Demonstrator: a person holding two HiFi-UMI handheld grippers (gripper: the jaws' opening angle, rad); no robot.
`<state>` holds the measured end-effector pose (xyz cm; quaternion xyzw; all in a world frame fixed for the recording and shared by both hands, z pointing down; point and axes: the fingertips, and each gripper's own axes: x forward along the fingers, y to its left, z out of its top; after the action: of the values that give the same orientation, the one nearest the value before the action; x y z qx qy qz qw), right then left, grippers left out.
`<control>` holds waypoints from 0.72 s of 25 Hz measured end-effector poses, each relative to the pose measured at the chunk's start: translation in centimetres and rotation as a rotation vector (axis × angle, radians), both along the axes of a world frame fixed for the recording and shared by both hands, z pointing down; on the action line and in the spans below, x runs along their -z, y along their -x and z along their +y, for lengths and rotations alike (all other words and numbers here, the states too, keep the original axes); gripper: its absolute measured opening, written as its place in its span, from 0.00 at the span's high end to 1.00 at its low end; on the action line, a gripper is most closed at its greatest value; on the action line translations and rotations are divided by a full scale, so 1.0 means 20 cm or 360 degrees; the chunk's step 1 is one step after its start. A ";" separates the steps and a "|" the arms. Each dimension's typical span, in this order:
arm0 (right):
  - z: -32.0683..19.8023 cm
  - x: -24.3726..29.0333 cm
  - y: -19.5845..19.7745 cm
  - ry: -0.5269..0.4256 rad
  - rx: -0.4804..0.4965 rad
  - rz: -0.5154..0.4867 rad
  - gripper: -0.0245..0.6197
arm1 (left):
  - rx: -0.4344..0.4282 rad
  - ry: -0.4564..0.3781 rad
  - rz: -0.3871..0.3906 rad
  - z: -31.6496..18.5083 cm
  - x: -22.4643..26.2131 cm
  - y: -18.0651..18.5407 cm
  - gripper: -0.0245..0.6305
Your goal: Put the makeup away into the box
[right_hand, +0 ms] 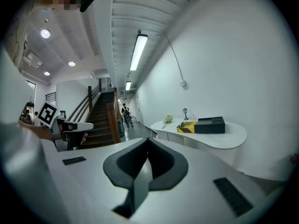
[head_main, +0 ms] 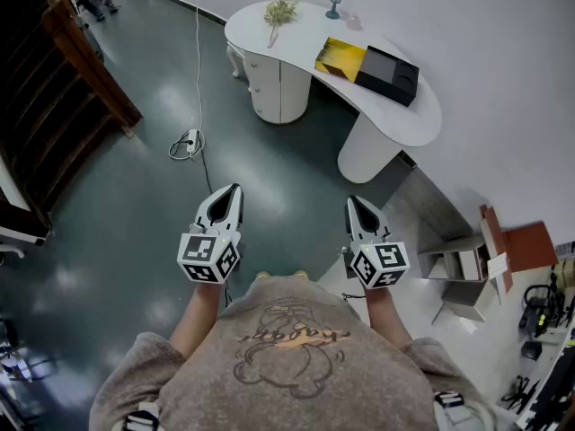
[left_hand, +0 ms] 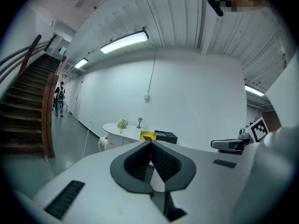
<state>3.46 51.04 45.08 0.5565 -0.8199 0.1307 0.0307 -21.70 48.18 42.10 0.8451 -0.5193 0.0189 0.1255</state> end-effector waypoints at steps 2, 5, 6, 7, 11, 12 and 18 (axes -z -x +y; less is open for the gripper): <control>-0.01 -0.01 0.01 0.0002 0.0002 -0.0004 0.96 | -0.0008 0.0003 -0.0001 -0.01 -0.01 -0.01 0.93; -0.01 -0.01 0.03 0.0005 0.0009 -0.0023 0.96 | -0.0032 0.0003 -0.0007 0.00 -0.01 -0.02 0.93; 0.00 -0.01 0.04 0.0005 0.0012 -0.0030 0.96 | -0.0042 0.0001 -0.0013 0.00 -0.01 -0.02 0.93; 0.01 -0.01 0.06 0.0006 0.0015 -0.0035 0.96 | -0.0050 0.0001 -0.0020 0.01 -0.01 -0.02 0.93; 0.04 -0.04 0.13 0.0022 0.0000 -0.0039 0.96 | -0.0061 0.0013 -0.0007 0.02 -0.03 0.02 0.93; 0.05 -0.05 0.15 0.0026 -0.0003 -0.0037 0.96 | -0.0065 0.0012 0.0001 0.02 -0.04 0.04 0.93; 0.09 -0.10 0.28 0.0025 -0.0040 -0.0028 0.96 | -0.0129 0.0011 0.0009 0.03 -0.10 0.12 0.93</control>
<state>-2.22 52.90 47.12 0.5653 -0.8121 0.1423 0.0262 -24.17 48.74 44.02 0.8651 -0.4842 0.0233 0.1289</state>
